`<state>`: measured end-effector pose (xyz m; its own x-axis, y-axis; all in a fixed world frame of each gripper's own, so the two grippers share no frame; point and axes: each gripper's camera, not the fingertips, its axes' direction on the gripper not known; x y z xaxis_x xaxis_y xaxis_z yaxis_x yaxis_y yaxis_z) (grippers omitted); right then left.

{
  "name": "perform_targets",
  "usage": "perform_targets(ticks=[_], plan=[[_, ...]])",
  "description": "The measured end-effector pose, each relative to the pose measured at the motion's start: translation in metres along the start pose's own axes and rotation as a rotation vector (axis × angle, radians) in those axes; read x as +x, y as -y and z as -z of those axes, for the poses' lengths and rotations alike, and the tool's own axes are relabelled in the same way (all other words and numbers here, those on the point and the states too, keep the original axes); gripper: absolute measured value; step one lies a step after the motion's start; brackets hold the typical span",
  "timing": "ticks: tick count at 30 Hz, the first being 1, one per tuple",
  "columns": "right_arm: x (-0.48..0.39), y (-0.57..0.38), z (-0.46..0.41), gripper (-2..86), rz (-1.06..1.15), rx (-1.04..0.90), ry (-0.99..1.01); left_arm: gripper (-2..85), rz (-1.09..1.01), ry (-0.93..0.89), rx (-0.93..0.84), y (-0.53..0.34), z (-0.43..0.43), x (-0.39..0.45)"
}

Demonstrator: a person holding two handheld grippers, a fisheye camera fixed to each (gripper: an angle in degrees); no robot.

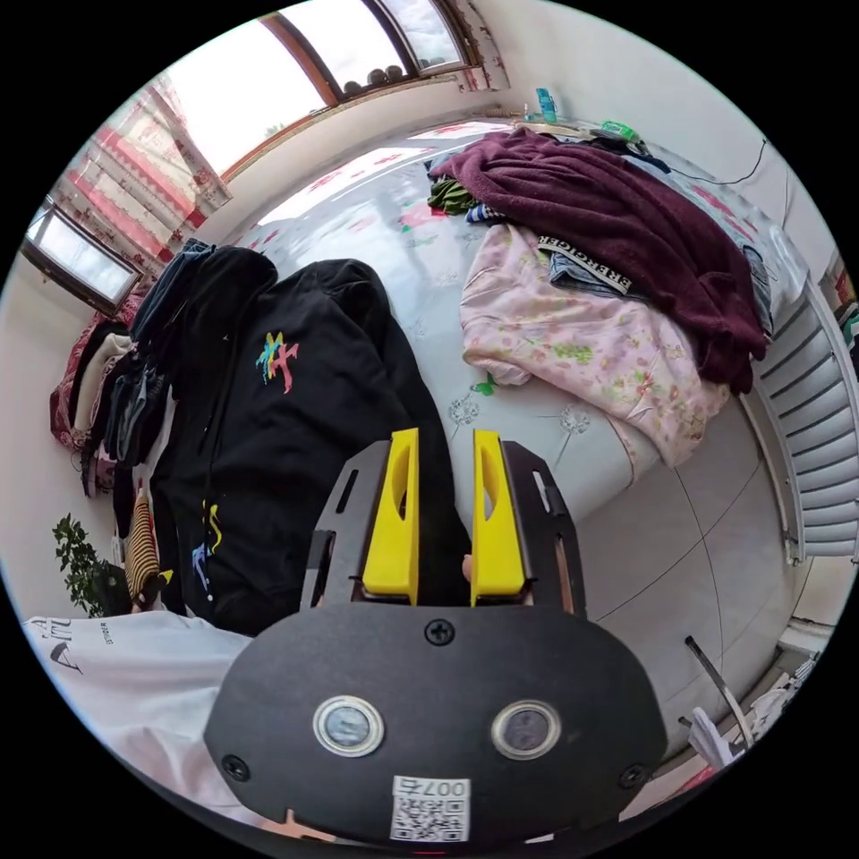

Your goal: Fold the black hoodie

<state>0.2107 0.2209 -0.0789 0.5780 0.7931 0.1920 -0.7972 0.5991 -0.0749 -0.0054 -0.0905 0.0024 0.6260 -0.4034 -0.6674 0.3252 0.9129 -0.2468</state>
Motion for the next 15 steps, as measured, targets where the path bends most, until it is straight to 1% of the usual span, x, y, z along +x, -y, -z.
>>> perform_targets(ticks=[2, 6, 7, 8, 9, 10, 12, 13, 15], plan=[[0.002, 0.016, -0.015, 5.0, 0.054, -0.024, 0.005, 8.0, 0.013, -0.002, -0.002, -0.008, 0.001, 0.01], [0.0, 0.033, -0.079, 3.2, 0.106, -0.25, 0.004, 8.3, 0.107, 0.021, 0.0, -0.024, -0.001, 0.025], [-0.004, 0.032, -0.076, 2.9, 0.119, -0.197, -0.033, 8.3, 0.115, 0.03, -0.005, -0.025, -0.001, 0.027], [-0.016, 0.028, -0.076, 1.8, 0.221, -0.172, -0.033, 8.2, 0.133, 0.047, -0.01, -0.028, -0.002, 0.029], [-0.028, 0.027, -0.082, 1.0, 0.318, -0.23, 0.002, 8.2, 0.16, 0.064, -0.007, -0.031, -0.002, 0.029], [-0.033, 0.027, -0.084, 0.8, 0.353, -0.25, -0.002, 8.2, 0.176, 0.067, -0.006, -0.032, -0.001, 0.029], [-0.049, 0.03, -0.074, 0.2, 0.544, -0.258, -0.017, 8.5, 0.246, 0.062, 0.0, -0.04, 0.001, 0.025], [-0.049, 0.034, -0.067, 0.1, 0.582, -0.242, -0.039, 8.6, 0.265, 0.063, 0.002, -0.042, 0.003, 0.024], [-0.032, 0.064, -0.017, 0.0, 0.647, -0.063, -0.168, 8.9, 0.319, 0.055, 0.028, -0.053, 0.013, 0.02]])
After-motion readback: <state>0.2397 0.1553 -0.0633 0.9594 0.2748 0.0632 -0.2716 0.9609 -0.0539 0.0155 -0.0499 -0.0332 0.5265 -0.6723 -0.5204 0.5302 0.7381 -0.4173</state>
